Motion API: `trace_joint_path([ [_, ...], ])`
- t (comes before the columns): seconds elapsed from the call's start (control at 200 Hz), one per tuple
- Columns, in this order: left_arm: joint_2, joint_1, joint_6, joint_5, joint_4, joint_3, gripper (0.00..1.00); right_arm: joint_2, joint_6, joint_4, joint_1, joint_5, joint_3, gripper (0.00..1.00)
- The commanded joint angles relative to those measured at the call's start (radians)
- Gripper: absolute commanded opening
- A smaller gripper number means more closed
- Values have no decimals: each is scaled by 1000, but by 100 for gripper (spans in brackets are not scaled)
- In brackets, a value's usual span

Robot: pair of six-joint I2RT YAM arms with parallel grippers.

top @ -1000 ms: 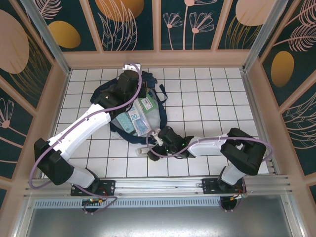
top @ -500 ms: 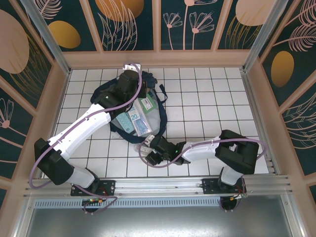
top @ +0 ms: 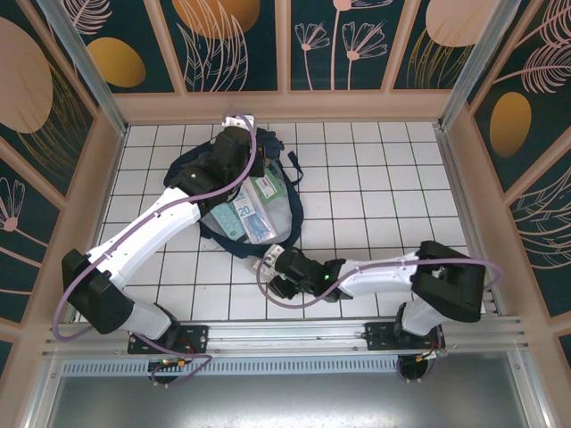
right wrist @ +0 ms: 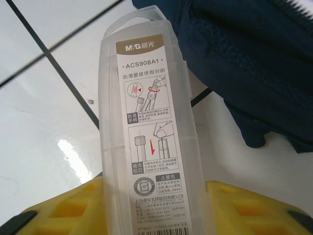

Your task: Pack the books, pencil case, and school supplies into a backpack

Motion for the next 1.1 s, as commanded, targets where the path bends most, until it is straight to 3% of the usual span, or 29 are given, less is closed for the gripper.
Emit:
trace_joint_path([
  [0.0, -25, -4, -10, -28, 123, 43, 0, -113, 52, -25, 4, 54, -27, 37],
  [0.23, -36, -5, -21, -51, 143, 25, 0, -241, 63, -42, -39, 48, -23, 38],
  [0.41, -47, -4, -24, -61, 155, 18, 0, -241, 99, 20, -228, -31, 16, 37],
  [0.651, -62, -4, -22, -64, 146, 16, 0, -12, 150, 41, -369, -25, 194, 37],
  [1.091, -60, -5, -11, -66, 136, 17, 0, 367, 303, -18, -423, 7, 512, 40],
])
